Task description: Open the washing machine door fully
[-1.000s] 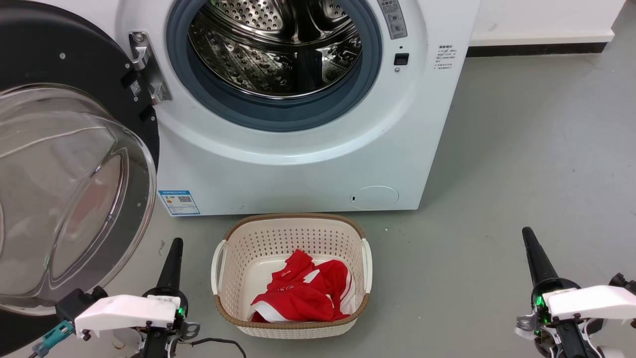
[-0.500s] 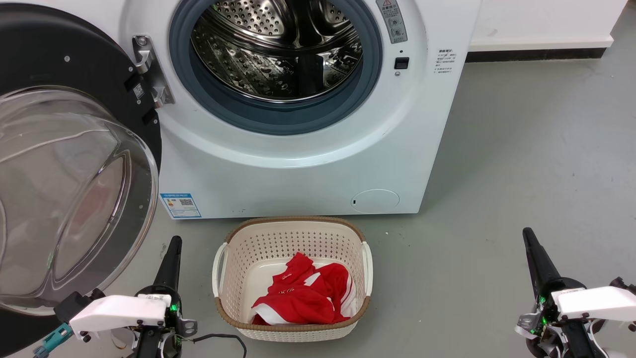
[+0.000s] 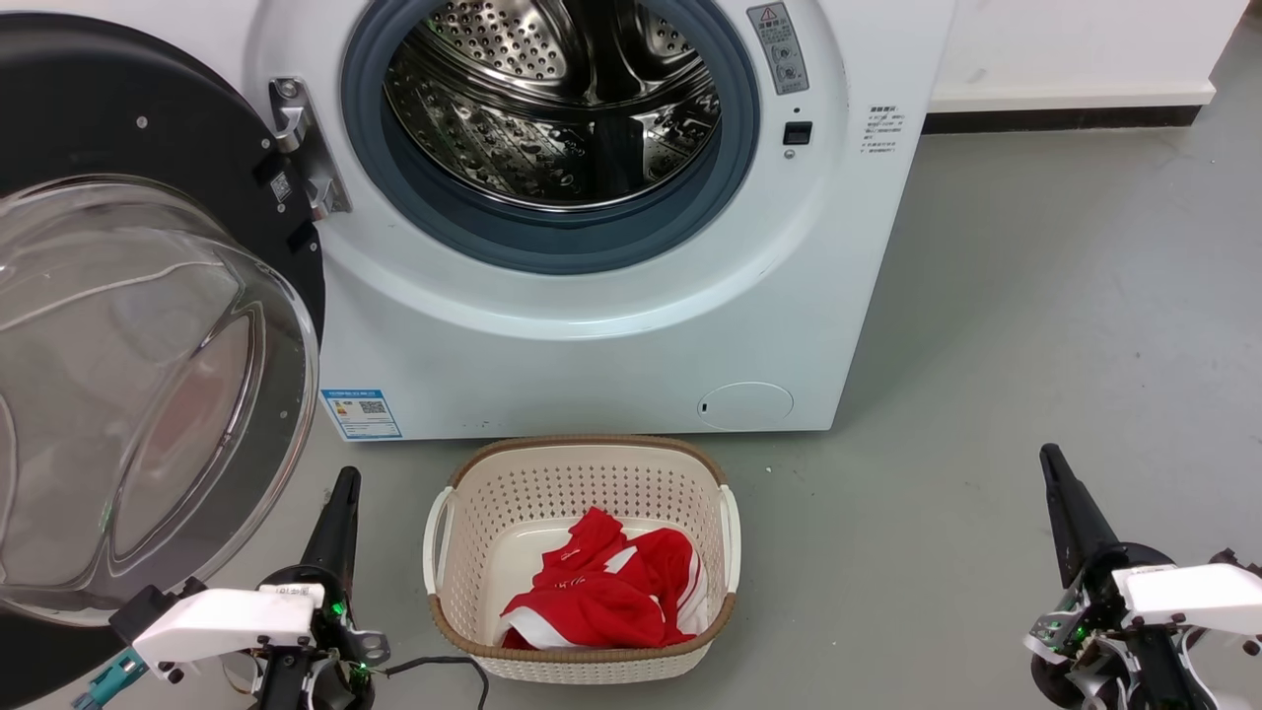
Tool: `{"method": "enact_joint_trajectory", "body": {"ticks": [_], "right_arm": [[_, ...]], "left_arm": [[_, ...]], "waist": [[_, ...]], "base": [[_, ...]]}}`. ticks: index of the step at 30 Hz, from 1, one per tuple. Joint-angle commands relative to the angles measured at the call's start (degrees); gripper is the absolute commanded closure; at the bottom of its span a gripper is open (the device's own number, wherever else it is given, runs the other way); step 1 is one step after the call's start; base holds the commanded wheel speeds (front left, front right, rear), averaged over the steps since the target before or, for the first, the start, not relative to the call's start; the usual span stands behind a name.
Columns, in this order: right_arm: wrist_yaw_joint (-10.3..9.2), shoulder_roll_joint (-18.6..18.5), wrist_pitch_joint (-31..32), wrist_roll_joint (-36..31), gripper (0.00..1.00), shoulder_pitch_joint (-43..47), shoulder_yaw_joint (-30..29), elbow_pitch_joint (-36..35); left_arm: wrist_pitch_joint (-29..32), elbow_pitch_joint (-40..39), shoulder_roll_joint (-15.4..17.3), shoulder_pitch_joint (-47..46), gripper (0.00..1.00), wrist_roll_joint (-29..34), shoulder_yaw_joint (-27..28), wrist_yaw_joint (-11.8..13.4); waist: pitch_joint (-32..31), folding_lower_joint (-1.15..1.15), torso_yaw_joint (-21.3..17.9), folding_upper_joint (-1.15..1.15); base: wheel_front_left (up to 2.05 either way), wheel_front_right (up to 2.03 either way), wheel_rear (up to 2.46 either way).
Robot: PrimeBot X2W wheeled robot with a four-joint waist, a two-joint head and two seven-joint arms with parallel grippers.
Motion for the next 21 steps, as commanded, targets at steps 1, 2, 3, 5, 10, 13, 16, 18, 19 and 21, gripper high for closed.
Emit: {"method": "enact_joint_trajectory", "body": {"ticks": [1,2,3,5,10,13,16,18,19,21], "right_arm": [[0.00,0.1,0.4,1.2,1.00,-0.6,-0.1,0.2],[0.00,0.1,0.4,1.7,1.00,-0.6,-0.2,0.2],[0.00,0.1,0.6,2.0,1.00,-0.6,-0.2,0.2],[0.00,0.1,0.8,2.8,1.00,-0.7,-0.3,0.3],[0.00,0.2,1.3,4.8,1.00,-0.8,-0.5,0.5],[0.00,0.2,1.6,5.9,1.00,-0.9,-0.7,0.6],[0.00,0.3,1.6,5.6,1.00,-0.9,-0.7,0.5],[0.00,0.3,1.7,5.5,1.00,-0.9,-0.8,0.5],[0.00,0.3,1.7,5.5,1.00,-0.9,-0.8,0.5],[0.00,0.3,1.8,5.4,1.00,-0.9,-0.8,0.5]], "left_arm": [[0.3,0.1,0.0,-0.5,1.00,-1.1,0.3,-0.3],[0.4,0.1,-0.1,-0.5,1.00,-1.5,0.3,-0.3],[0.6,0.2,-0.1,-0.5,1.00,-1.8,0.4,-0.3],[0.7,0.2,-0.1,-0.5,1.00,-2.7,0.5,-0.5],[1.2,0.4,-0.1,-0.5,1.00,-4.6,0.7,-0.5],[1.5,0.5,-0.2,-0.5,1.00,-5.7,0.8,-0.6],[1.5,0.4,-0.2,-0.5,1.00,-5.5,0.8,-0.6],[1.5,0.4,-0.2,-0.5,1.00,-5.5,0.8,-0.6],[1.5,0.4,-0.2,-0.5,1.00,-5.5,0.8,-0.6],[1.5,0.4,-0.2,-0.5,1.00,-5.5,0.8,-0.6]], "waist": [[-0.1,0.00,0.0,0.00],[-0.1,0.00,0.0,0.00],[-0.2,0.00,0.0,0.00],[-0.2,0.00,0.0,0.00],[-0.5,0.00,0.1,0.00],[-0.6,0.00,0.1,0.00],[-0.6,0.00,0.1,0.00],[-0.6,0.00,0.1,0.00],[-0.6,0.00,0.1,0.00],[-0.6,0.00,0.1,0.00]], "base": [[0.00,0.00,0.00],[0.00,0.00,0.00],[0.00,0.00,0.00],[0.00,0.00,0.00],[0.00,0.00,0.00],[0.00,0.00,0.00],[0.00,0.00,0.00],[0.00,0.00,0.00],[0.00,0.00,0.00],[0.00,0.00,0.00]]}}
